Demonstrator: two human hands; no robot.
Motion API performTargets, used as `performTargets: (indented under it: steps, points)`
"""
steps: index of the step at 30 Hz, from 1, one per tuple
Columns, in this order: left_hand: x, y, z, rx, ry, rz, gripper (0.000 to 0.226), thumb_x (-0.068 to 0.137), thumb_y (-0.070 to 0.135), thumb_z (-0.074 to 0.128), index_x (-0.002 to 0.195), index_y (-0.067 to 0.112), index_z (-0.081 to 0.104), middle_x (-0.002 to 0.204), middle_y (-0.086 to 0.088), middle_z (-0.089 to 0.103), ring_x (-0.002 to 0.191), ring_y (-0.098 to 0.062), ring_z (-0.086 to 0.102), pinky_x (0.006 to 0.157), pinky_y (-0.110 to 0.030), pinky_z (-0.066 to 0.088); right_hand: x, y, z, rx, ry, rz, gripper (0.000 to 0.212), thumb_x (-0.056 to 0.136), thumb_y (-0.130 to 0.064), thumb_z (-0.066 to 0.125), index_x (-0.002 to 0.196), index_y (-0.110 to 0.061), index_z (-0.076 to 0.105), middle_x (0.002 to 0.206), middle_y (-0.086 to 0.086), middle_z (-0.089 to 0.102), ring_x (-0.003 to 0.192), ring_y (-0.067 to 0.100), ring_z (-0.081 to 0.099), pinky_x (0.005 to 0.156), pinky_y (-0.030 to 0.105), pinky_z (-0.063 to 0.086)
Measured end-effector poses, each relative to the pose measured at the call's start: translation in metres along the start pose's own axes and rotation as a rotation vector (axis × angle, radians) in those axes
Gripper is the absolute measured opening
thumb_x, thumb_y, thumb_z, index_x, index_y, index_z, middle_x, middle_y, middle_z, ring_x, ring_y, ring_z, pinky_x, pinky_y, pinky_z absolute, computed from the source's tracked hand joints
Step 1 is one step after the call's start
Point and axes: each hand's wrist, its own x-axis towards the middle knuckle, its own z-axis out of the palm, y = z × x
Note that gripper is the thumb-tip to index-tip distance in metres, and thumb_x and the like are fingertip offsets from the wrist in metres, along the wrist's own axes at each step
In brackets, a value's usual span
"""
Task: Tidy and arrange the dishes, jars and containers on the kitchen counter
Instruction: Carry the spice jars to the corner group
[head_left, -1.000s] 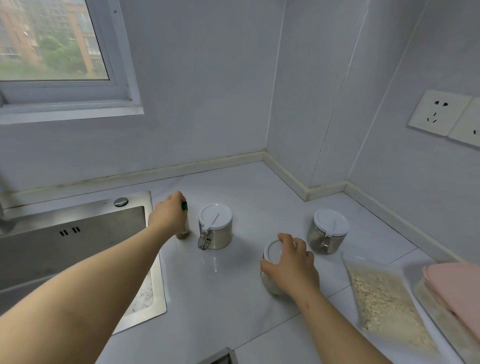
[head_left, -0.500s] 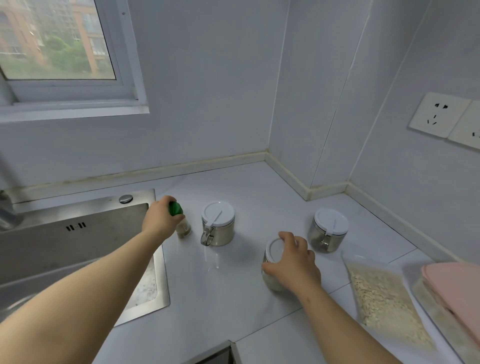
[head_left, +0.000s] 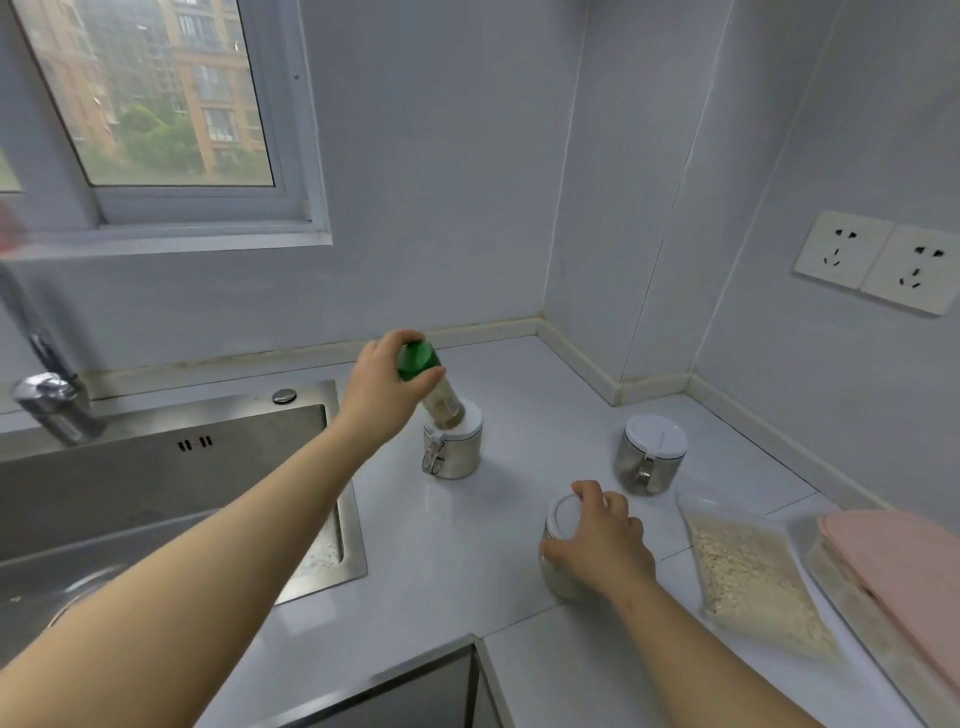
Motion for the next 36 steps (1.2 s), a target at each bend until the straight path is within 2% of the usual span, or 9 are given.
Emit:
performTargets:
  steps: [5, 10, 13, 15, 25, 31, 34, 36]
  points:
    - [-0.033, 0.020, 0.026, 0.058, -0.209, 0.055, 0.043, 0.086, 0.025, 0.064, 0.126, 0.020, 0.049, 0.113, -0.001, 0.042, 0.097, -0.019, 0.046, 0.083, -0.027, 0.042, -0.017, 0.008, -0.003, -0.007, -0.003, -0.043, 0.070, 0.080, -0.039, 0.063, 0.138, -0.031, 0.023, 0.144, 0.002, 0.022, 0.123, 0.031, 0.035, 0.092, 0.036, 0.039]
    - [-0.060, 0.021, 0.049, 0.137, -0.372, 0.030, 0.044, 0.087, 0.028, 0.063, 0.127, 0.021, 0.047, 0.121, -0.005, 0.042, 0.108, -0.023, 0.046, 0.095, -0.032, 0.044, -0.027, 0.014, -0.004, -0.012, -0.033, -0.028, 0.069, 0.081, -0.039, 0.063, 0.138, -0.031, 0.024, 0.143, 0.003, 0.025, 0.123, 0.030, 0.034, 0.088, 0.034, 0.040]
    - [-0.077, 0.016, 0.065, 0.209, -0.486, 0.045, 0.046, 0.088, 0.029, 0.061, 0.130, 0.020, 0.044, 0.128, -0.006, 0.042, 0.108, -0.020, 0.045, 0.088, -0.022, 0.037, -0.033, 0.018, -0.004, -0.015, -0.031, -0.020, 0.070, 0.081, -0.039, 0.063, 0.138, -0.031, 0.023, 0.142, 0.003, 0.025, 0.123, 0.030, 0.034, 0.086, 0.034, 0.039]
    - [-0.088, 0.012, 0.075, 0.215, -0.533, 0.036, 0.047, 0.088, 0.028, 0.061, 0.130, 0.019, 0.043, 0.128, -0.006, 0.041, 0.109, -0.022, 0.046, 0.086, -0.021, 0.036, -0.037, 0.021, -0.005, -0.031, -0.027, -0.016, 0.071, 0.080, -0.041, 0.063, 0.138, -0.031, 0.023, 0.142, 0.004, 0.025, 0.124, 0.030, 0.034, 0.087, 0.034, 0.040]
    - [-0.114, 0.002, 0.099, 0.241, -0.577, 0.020, 0.046, 0.088, 0.026, 0.062, 0.131, 0.020, 0.043, 0.125, -0.007, 0.042, 0.109, -0.025, 0.050, 0.091, -0.028, 0.043, -0.050, 0.033, -0.007, -0.033, -0.018, -0.024, 0.072, 0.079, -0.045, 0.064, 0.138, -0.033, 0.024, 0.143, 0.002, 0.026, 0.124, 0.029, 0.035, 0.091, 0.035, 0.042]
    - [-0.118, -0.001, 0.102, 0.260, -0.579, 0.023, 0.047, 0.089, 0.025, 0.061, 0.133, 0.020, 0.043, 0.128, -0.007, 0.042, 0.112, -0.025, 0.050, 0.092, -0.025, 0.041, -0.050, 0.035, -0.006, -0.027, -0.009, -0.037, 0.075, 0.079, -0.044, 0.064, 0.140, -0.032, 0.023, 0.146, 0.000, 0.024, 0.126, 0.029, 0.036, 0.092, 0.035, 0.042]
    - [-0.118, -0.002, 0.104, 0.265, -0.571, 0.017, 0.049, 0.089, 0.026, 0.061, 0.133, 0.021, 0.042, 0.129, -0.006, 0.042, 0.113, -0.024, 0.050, 0.092, -0.026, 0.042, -0.051, 0.036, -0.006, -0.019, -0.018, -0.046, 0.079, 0.078, -0.048, 0.065, 0.142, -0.031, 0.021, 0.148, 0.000, 0.022, 0.128, 0.029, 0.035, 0.096, 0.036, 0.041]
    - [-0.118, -0.003, 0.104, 0.272, -0.562, 0.025, 0.049, 0.089, 0.027, 0.061, 0.134, 0.021, 0.042, 0.128, -0.005, 0.042, 0.113, -0.024, 0.050, 0.092, -0.026, 0.043, -0.047, 0.040, -0.005, 0.036, -0.037, -0.046, 0.077, 0.082, -0.055, 0.059, 0.144, -0.031, 0.021, 0.152, -0.003, 0.017, 0.133, 0.029, 0.031, 0.102, 0.038, 0.036]
